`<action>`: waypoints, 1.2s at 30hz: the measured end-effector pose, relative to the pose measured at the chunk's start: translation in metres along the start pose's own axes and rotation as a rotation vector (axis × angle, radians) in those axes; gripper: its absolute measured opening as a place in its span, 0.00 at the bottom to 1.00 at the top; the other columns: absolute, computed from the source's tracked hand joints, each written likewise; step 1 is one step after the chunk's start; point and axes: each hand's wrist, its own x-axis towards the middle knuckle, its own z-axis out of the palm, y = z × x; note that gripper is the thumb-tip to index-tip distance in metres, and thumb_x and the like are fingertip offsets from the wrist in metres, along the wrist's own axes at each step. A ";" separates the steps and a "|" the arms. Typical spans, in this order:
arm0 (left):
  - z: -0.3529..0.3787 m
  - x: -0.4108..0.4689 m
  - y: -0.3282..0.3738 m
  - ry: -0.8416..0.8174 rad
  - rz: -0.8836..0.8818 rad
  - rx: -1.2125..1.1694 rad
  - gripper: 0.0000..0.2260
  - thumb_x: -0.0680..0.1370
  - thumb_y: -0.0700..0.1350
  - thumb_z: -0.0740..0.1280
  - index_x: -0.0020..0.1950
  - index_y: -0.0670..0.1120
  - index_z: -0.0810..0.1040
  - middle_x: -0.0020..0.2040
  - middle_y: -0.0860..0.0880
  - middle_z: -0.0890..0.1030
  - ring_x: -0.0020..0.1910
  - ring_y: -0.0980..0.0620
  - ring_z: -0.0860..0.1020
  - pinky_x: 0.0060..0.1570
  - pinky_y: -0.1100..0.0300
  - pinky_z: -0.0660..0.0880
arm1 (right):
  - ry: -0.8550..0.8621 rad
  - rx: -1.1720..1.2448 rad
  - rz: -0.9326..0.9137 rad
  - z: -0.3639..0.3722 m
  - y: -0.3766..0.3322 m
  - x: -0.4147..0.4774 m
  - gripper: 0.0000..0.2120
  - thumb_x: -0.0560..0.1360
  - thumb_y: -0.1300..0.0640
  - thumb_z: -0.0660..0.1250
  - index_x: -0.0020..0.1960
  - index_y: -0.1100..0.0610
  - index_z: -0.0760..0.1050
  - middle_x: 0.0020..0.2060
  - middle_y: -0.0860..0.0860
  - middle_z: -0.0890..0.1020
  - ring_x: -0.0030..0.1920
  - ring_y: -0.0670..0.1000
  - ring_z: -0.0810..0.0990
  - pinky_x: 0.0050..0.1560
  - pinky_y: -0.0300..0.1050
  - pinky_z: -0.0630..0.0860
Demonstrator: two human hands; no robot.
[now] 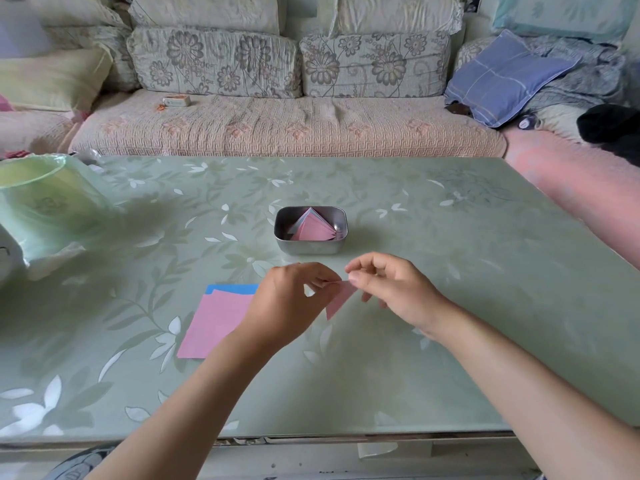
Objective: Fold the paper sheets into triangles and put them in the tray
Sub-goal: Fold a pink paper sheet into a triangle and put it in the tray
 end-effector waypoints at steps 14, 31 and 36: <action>0.004 0.001 0.005 -0.041 -0.215 -0.146 0.04 0.75 0.47 0.73 0.40 0.54 0.84 0.36 0.62 0.84 0.37 0.65 0.82 0.39 0.72 0.75 | 0.088 -0.219 -0.141 0.009 0.003 -0.003 0.04 0.72 0.55 0.69 0.38 0.48 0.80 0.30 0.43 0.81 0.30 0.42 0.75 0.34 0.34 0.70; -0.008 0.003 0.006 0.039 -0.007 0.030 0.03 0.75 0.41 0.71 0.43 0.48 0.83 0.38 0.58 0.82 0.40 0.59 0.80 0.44 0.69 0.77 | 0.140 -0.605 -0.319 -0.003 -0.001 -0.002 0.03 0.69 0.55 0.68 0.37 0.49 0.76 0.32 0.41 0.78 0.34 0.46 0.77 0.38 0.44 0.76; -0.019 0.005 -0.001 0.099 0.014 0.084 0.04 0.76 0.40 0.70 0.44 0.47 0.83 0.38 0.55 0.83 0.39 0.58 0.80 0.44 0.69 0.78 | 0.152 -0.697 -0.279 -0.013 0.006 0.001 0.05 0.69 0.56 0.67 0.36 0.48 0.72 0.32 0.38 0.77 0.36 0.44 0.76 0.36 0.36 0.67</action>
